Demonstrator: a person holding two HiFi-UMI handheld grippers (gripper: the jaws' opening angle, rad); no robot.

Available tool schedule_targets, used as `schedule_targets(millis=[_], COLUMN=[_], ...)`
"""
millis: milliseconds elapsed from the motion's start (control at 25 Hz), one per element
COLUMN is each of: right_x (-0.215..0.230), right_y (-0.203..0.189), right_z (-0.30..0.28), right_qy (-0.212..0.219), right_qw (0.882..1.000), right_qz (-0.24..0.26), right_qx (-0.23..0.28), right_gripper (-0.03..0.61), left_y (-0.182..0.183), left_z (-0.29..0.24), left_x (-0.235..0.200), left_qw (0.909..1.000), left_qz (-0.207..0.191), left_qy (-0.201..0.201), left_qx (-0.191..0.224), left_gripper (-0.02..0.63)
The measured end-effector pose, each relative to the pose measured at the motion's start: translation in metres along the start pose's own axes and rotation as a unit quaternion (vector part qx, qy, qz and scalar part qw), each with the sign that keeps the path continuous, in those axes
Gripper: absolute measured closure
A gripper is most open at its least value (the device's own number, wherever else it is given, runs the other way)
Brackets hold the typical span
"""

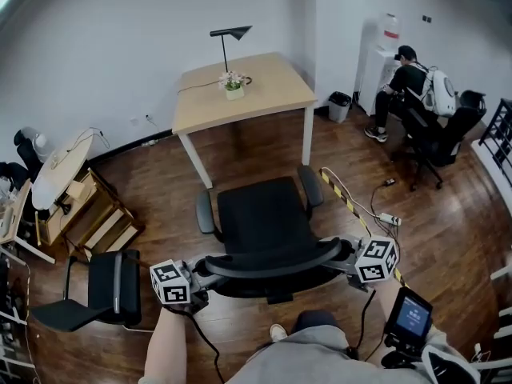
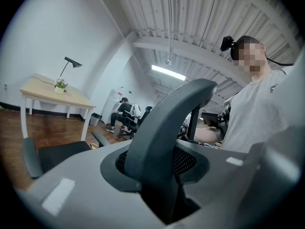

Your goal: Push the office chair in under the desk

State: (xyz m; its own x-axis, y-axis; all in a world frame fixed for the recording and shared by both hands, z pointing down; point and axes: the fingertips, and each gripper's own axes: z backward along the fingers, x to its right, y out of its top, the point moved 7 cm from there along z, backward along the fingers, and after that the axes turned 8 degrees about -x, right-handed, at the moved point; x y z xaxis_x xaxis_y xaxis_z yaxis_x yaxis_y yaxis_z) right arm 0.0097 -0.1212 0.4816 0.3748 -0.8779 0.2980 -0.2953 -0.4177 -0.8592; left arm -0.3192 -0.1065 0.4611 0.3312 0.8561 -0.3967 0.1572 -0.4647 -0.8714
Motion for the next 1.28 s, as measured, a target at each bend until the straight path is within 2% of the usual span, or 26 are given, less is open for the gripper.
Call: schedule_targets(millis=[600,920,1280], right_x=[0.112,0.183,0.238], right_y=[0.057,0.098,0.131], right_z=[-0.045,-0.068,-0.087], right_qy=[0.009,0.01,0.015], right_qw=[1.0,1.0,1.0], right_qz=[0.006,0.01,0.012], right_qx=[0.002,0.007,0.003], right_gripper=[0.365,0.365,0.367], left_y=[0.062,0.104,0.134], left_z=[-0.023,-0.035,-0.044], left_x=[-0.115,-0.186,-0.24], left_qw=[0.9997,0.9994,0.9992], left_qz=[-0.016,-0.009,0.005], left_qy=[0.003,0.033,0.039], left_qx=[-0.019,-0.01,-0.006], left_gripper=[0.465,0.448,0.44])
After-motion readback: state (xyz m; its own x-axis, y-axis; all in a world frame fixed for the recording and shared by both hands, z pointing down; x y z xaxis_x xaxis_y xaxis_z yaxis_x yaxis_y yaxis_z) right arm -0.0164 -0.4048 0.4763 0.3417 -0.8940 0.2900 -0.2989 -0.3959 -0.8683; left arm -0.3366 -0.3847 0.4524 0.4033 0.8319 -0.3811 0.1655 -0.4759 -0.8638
